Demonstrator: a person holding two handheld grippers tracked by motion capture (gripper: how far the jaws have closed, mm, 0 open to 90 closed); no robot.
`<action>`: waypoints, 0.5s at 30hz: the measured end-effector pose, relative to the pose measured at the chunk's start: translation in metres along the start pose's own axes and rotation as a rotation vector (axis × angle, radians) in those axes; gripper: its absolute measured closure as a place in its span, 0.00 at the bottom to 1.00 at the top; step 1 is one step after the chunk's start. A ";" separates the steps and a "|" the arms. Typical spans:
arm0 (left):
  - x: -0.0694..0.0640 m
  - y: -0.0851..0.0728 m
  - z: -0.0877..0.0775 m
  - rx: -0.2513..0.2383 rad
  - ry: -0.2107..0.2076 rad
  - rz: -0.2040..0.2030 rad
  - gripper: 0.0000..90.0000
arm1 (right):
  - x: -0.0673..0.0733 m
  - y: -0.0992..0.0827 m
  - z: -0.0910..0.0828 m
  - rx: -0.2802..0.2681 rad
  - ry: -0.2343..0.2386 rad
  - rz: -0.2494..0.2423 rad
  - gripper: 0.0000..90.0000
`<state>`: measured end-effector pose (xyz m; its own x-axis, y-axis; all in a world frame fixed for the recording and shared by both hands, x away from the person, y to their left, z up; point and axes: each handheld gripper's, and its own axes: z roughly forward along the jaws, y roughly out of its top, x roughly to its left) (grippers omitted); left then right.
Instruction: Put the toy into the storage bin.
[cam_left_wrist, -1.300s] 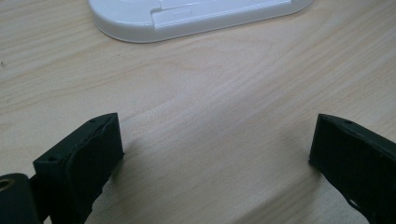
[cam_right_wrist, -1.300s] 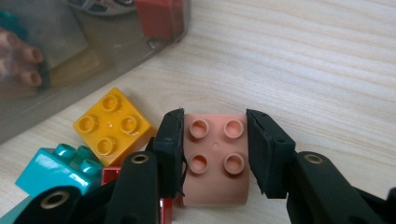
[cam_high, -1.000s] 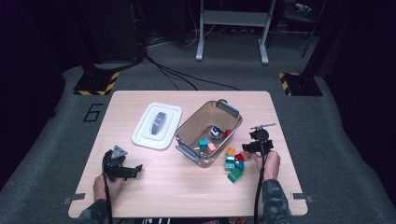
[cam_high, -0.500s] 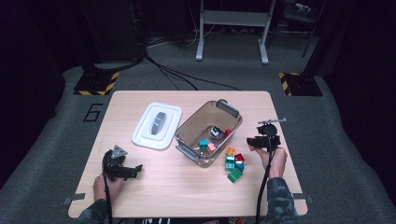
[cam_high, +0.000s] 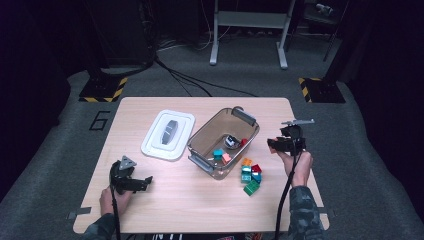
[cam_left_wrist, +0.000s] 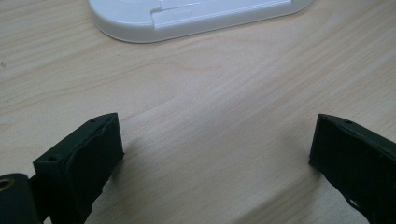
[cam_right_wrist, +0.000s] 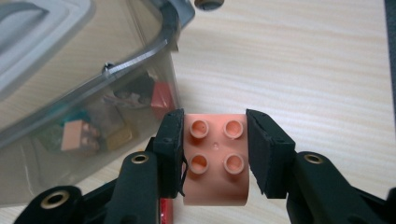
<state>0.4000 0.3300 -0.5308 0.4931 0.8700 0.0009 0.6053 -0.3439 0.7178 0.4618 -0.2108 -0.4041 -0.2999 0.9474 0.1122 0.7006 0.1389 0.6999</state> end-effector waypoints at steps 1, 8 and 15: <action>0.000 0.000 0.000 0.000 0.000 0.000 0.03 | 0.001 0.003 -0.003 -0.005 0.002 0.003 0.65; 0.000 0.000 0.000 0.000 0.000 0.001 0.03 | 0.008 0.017 -0.012 -0.034 0.005 -0.019 0.65; 0.000 0.000 0.000 0.000 0.000 0.000 0.03 | 0.018 0.033 -0.018 -0.068 0.012 -0.051 0.65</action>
<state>0.4000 0.3300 -0.5308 0.4934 0.8698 0.0010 0.6054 -0.3442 0.7176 0.4680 -0.1941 -0.3660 -0.3419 0.9360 0.0834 0.6388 0.1664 0.7512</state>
